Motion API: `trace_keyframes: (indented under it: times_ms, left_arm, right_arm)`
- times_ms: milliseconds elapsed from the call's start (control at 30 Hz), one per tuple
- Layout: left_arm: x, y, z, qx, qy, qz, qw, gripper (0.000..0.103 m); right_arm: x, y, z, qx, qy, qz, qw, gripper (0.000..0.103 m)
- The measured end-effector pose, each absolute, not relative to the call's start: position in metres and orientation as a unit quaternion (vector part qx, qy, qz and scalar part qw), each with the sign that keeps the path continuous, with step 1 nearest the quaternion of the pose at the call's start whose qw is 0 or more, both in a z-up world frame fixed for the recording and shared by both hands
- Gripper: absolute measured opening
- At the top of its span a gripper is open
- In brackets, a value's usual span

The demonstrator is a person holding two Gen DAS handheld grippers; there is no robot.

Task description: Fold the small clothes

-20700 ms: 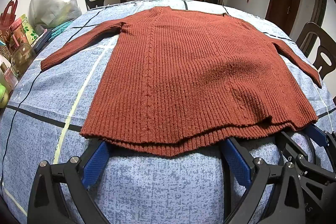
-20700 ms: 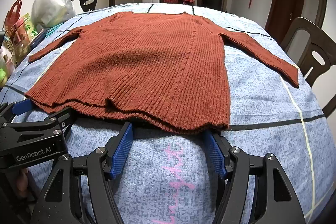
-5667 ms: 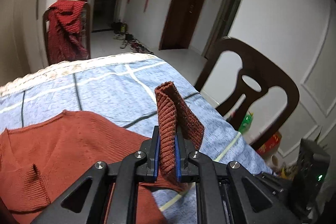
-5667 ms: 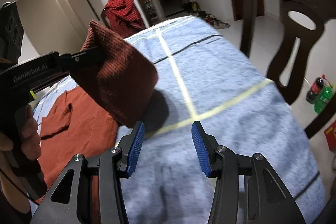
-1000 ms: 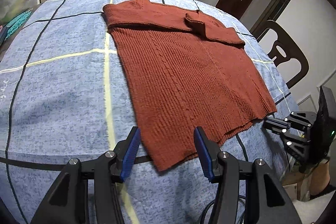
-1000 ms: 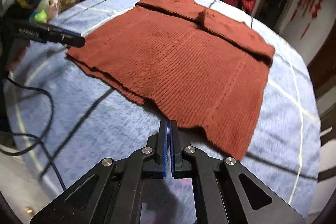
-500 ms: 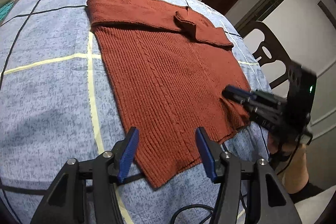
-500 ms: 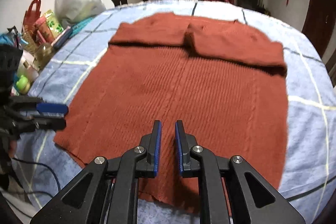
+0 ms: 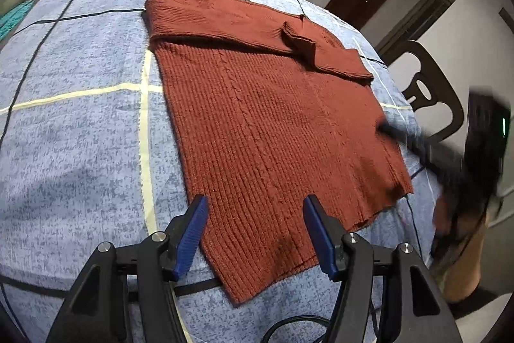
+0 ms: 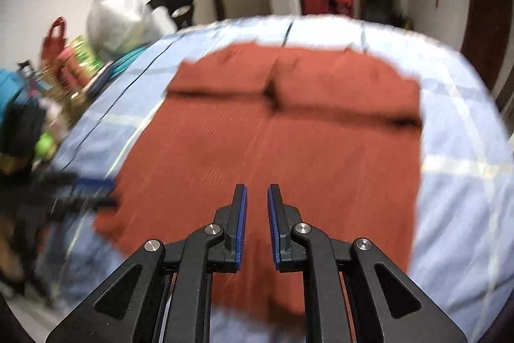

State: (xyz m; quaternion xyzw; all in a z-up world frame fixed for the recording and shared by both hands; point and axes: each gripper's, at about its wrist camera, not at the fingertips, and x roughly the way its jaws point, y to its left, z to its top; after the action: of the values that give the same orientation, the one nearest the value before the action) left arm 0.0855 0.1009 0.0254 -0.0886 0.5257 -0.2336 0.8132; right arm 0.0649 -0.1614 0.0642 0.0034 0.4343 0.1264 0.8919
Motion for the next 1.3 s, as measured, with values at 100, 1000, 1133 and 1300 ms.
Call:
trace_keyframes:
  times_ms: [100,1000,1133,1300]
  left_arm:
    - [0.079,0.1,0.026,-0.087,0.522,-0.219,0.82,0.064]
    - [0.066,0.11,0.023,-0.105,0.541,-0.171,0.817,0.064]
    - [0.06,0.11,0.024,-0.097,0.545,-0.177,0.814,0.064]
    - [0.055,0.109,0.025,-0.084,0.547,-0.184,0.813,0.064]
  right_arm:
    - [0.105,-0.165,0.071,0.029,0.427,0.107,0.897,0.013]
    - [0.188,-0.131,0.028,0.051,0.474,0.158,0.865,0.013]
    - [0.162,-0.129,0.036,0.025,0.465,0.169,0.869,0.013]
    - [0.121,-0.155,0.058,0.039,0.433,0.163,0.886,0.016]
